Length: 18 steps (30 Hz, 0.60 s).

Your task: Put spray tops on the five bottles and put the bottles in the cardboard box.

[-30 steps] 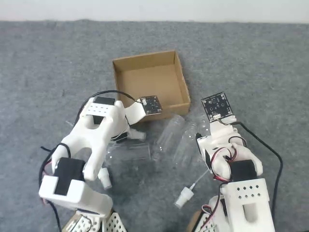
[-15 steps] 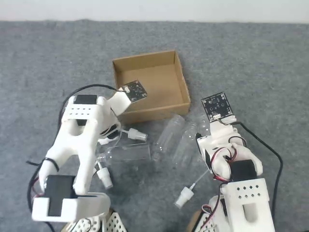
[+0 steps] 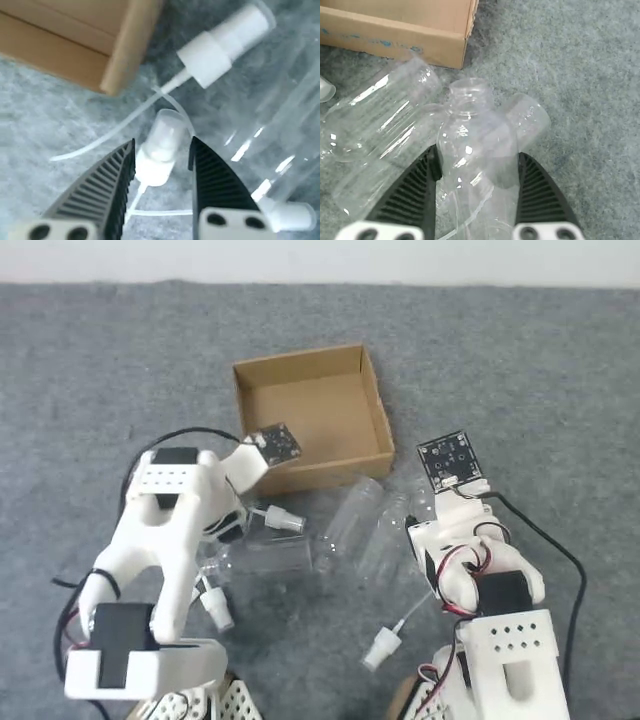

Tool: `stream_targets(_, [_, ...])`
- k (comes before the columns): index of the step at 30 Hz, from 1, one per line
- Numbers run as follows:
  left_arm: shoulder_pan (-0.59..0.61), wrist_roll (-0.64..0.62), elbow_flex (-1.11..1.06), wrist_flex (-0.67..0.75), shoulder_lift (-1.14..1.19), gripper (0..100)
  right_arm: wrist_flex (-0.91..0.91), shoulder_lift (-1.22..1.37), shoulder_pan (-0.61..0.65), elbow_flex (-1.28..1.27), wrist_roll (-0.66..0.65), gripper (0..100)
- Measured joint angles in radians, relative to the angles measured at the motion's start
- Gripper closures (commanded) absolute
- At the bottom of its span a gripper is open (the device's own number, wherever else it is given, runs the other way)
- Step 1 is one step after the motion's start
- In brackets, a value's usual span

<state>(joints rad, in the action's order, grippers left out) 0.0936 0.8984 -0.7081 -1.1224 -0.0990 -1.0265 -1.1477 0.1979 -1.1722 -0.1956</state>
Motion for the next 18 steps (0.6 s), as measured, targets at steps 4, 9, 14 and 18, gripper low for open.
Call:
stream_targets(4, [0.0,0.008,-0.064,0.064,-0.002,85,0.0,0.0,0.0,0.0,0.0,96.1])
stream_targets(9, [0.0,0.008,-0.08,0.091,-0.002,94,0.0,0.0,0.0,0.0,0.0,96.1])
stream_targets(14, [-0.003,0.002,-0.086,0.091,-0.003,98,0.0,0.0,0.0,0.0,0.0,96.1])
stream_targets(18, [-0.003,0.002,-0.086,0.091,-0.008,99,0.0,0.0,0.0,0.0,0.0,96.1])
